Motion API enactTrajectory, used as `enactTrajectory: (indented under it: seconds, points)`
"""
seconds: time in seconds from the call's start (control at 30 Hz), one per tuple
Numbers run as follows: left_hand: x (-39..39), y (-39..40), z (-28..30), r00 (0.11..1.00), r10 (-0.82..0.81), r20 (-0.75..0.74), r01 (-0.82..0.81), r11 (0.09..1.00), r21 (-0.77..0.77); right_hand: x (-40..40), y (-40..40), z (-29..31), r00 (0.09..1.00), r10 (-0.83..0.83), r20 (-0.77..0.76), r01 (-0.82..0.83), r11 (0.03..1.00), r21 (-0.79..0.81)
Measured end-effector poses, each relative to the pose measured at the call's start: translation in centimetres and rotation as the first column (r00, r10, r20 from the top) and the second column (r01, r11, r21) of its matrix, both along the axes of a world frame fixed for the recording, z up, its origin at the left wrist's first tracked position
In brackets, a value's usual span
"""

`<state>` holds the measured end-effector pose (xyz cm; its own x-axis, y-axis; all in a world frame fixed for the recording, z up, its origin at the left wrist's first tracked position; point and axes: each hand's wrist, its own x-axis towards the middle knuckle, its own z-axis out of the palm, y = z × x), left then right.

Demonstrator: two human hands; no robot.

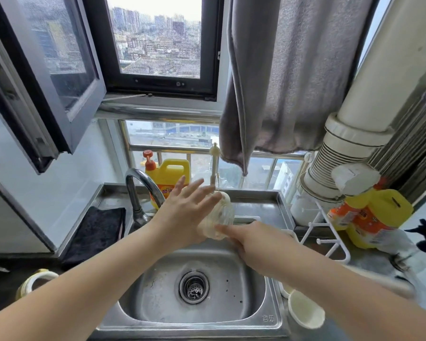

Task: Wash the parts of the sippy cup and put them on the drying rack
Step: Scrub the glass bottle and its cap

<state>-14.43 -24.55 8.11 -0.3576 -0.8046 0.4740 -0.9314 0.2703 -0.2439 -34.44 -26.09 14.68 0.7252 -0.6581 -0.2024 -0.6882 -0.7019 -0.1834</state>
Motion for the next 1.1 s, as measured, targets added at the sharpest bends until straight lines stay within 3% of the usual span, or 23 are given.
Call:
enactTrajectory:
  seconds: [0.07, 0.13, 0.2, 0.3, 0.33, 0.37, 0.4, 0.43, 0.47, 0.5, 0.53, 0.57, 0.6, 0.67, 0.7, 0.8, 0.97, 1.1]
  points:
    - [-0.3, 0.1, 0.3, 1.0, -0.002, -0.03, 0.002, 1.0, 0.026, -0.1, -0.4, 0.1, 0.987, 0.024, -0.158, -0.066, 0.961, -0.268]
    - [-0.8, -0.1, 0.9, 0.998, -0.035, -0.059, 0.035, 0.999, 0.003, 0.2, -0.4, 0.0, 0.982, -0.004, -0.191, -0.057, 0.948, -0.312]
    - [-1.2, -0.2, 1.1, 0.996, -0.061, -0.067, 0.061, 0.998, -0.002, 0.8, -0.1, -0.4, 0.988, -0.021, -0.153, -0.014, 0.974, -0.226]
    - [-1.2, 0.2, -0.2, 0.993, -0.083, -0.079, 0.08, 0.996, -0.048, 1.1, 0.0, -1.1, 0.997, -0.061, 0.041, 0.052, 0.98, 0.193]
    - [-1.1, 0.3, -0.6, 0.99, -0.086, -0.109, 0.078, 0.994, -0.076, 0.9, -0.1, -1.2, 0.977, -0.155, 0.148, 0.08, 0.905, 0.418]
    - [-1.0, 0.4, -0.9, 0.984, -0.091, -0.152, 0.074, 0.99, -0.116, 0.8, -0.2, -1.4, 0.918, -0.317, 0.239, 0.082, 0.74, 0.667]
    - [-1.0, 0.5, -1.0, 0.973, -0.1, -0.206, 0.067, 0.984, -0.163, 0.7, -0.3, -1.3, 0.832, -0.489, 0.262, 0.031, 0.513, 0.858]
    - [-1.1, 0.4, -1.0, 0.959, -0.115, -0.258, 0.06, 0.976, -0.21, 0.7, -0.3, -1.1, 0.75, -0.616, 0.241, -0.051, 0.309, 0.95]
    - [-1.3, 0.3, -0.9, 0.945, -0.13, -0.3, 0.054, 0.967, -0.25, 0.8, -0.1, -1.0, 0.693, -0.687, 0.22, -0.127, 0.184, 0.975]
    - [-1.4, 0.3, -0.8, 0.933, -0.141, -0.331, 0.048, 0.96, -0.275, 0.9, 0.3, -1.0, 0.669, -0.712, 0.212, -0.163, 0.137, 0.977]
    - [-1.4, 0.3, -0.9, 0.926, -0.148, -0.348, 0.047, 0.958, -0.282, 1.1, 0.5, -1.2, 0.667, -0.712, 0.22, -0.159, 0.152, 0.975]
    - [-1.2, 0.3, -1.0, 0.925, -0.151, -0.349, 0.054, 0.96, -0.273, 1.3, 0.7, -1.7, 0.694, -0.674, 0.252, -0.108, 0.248, 0.963]
    - [-0.8, 0.3, -1.1, 0.931, -0.155, -0.33, 0.076, 0.967, -0.241, 1.3, 0.8, -2.2, 0.766, -0.568, 0.301, -0.023, 0.444, 0.896]
    - [-0.2, 0.4, -1.5, 0.951, -0.163, -0.261, 0.132, 0.982, -0.132, 1.4, 0.5, -2.6, 0.931, -0.238, 0.277, 0.071, 0.861, 0.503]
    - [0.0, 0.4, -1.8, 0.959, -0.156, -0.236, 0.144, 0.987, -0.068, 1.2, 0.3, -2.7, 0.982, -0.08, 0.169, 0.029, 0.958, 0.285]
    - [0.2, 0.5, -2.3, 0.954, -0.072, -0.293, 0.098, 0.992, 0.076, 0.9, 0.0, -1.6, 0.999, 0.001, -0.04, -0.003, 0.999, -0.045]
    - [-0.6, 0.9, -2.6, 0.826, 0.015, -0.563, 0.088, 0.984, 0.155, 1.9, 0.4, -2.1, 0.994, -0.094, 0.06, 0.099, 0.991, -0.085]
    - [-0.7, 1.4, -3.0, 0.821, -0.013, -0.571, 0.101, 0.987, 0.124, 2.6, -0.1, -2.4, 0.994, 0.023, 0.107, -0.018, 0.999, -0.043]
